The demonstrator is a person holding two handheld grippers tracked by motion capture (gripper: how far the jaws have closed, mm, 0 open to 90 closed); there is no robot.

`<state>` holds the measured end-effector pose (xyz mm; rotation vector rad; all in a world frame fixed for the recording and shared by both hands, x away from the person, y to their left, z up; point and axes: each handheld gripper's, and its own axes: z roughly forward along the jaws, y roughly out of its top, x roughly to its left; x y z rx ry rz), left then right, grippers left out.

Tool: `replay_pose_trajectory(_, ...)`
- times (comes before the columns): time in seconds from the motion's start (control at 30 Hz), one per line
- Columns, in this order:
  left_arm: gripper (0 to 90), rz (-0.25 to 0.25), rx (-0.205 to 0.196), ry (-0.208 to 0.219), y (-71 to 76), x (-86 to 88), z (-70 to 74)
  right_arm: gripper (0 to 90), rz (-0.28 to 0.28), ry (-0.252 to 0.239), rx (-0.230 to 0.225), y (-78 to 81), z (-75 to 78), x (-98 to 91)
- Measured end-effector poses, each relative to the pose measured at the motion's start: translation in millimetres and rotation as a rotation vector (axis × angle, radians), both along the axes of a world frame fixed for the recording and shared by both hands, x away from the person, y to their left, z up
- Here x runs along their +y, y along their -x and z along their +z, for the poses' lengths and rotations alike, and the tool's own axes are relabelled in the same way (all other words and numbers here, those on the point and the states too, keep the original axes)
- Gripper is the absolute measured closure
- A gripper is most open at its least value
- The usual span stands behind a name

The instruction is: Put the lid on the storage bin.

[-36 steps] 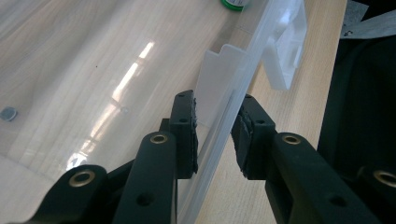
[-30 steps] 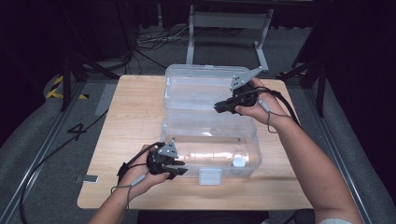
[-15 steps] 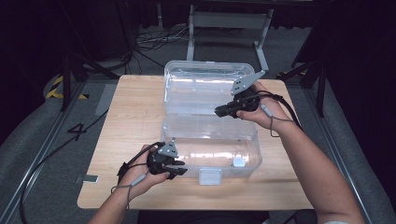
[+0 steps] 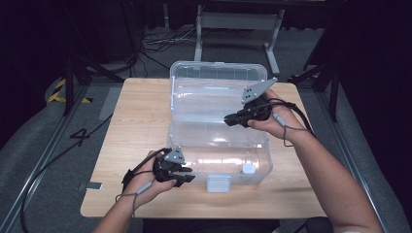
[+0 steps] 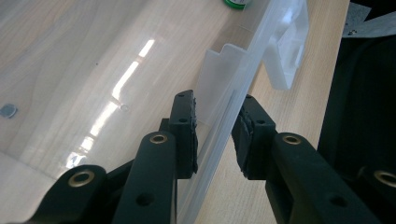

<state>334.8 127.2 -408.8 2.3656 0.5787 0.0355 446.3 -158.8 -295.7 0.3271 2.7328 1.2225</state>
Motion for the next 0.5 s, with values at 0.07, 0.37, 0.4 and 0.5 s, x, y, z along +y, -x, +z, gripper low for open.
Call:
replay_pose_trajectory(0.07, 71.4, 0.001, 0.001, 0.0, 0.0, 0.0, 0.0, 85.8, 0.002, 0.001, 0.0, 1.3, 0.0, 0.1)
replay_pose_trajectory(0.37, 71.4, 0.001, -0.001, -0.003, 0.3, 0.0, 0.1, 86.0, 0.01, 0.003, -0.009, 8.6, -0.9, -0.6)
replay_pose_trajectory(0.4, 71.4, 0.002, 0.0, -0.004, 0.4, 0.0, 0.2, 86.0, 0.011, 0.003, -0.008, 9.6, -1.0, -0.6)
replay_pose_trajectory(0.5, 71.4, 0.001, -0.001, -0.003, 0.3, 0.0, 0.1, 86.1, 0.015, 0.006, -0.013, 11.8, -1.2, -0.4)
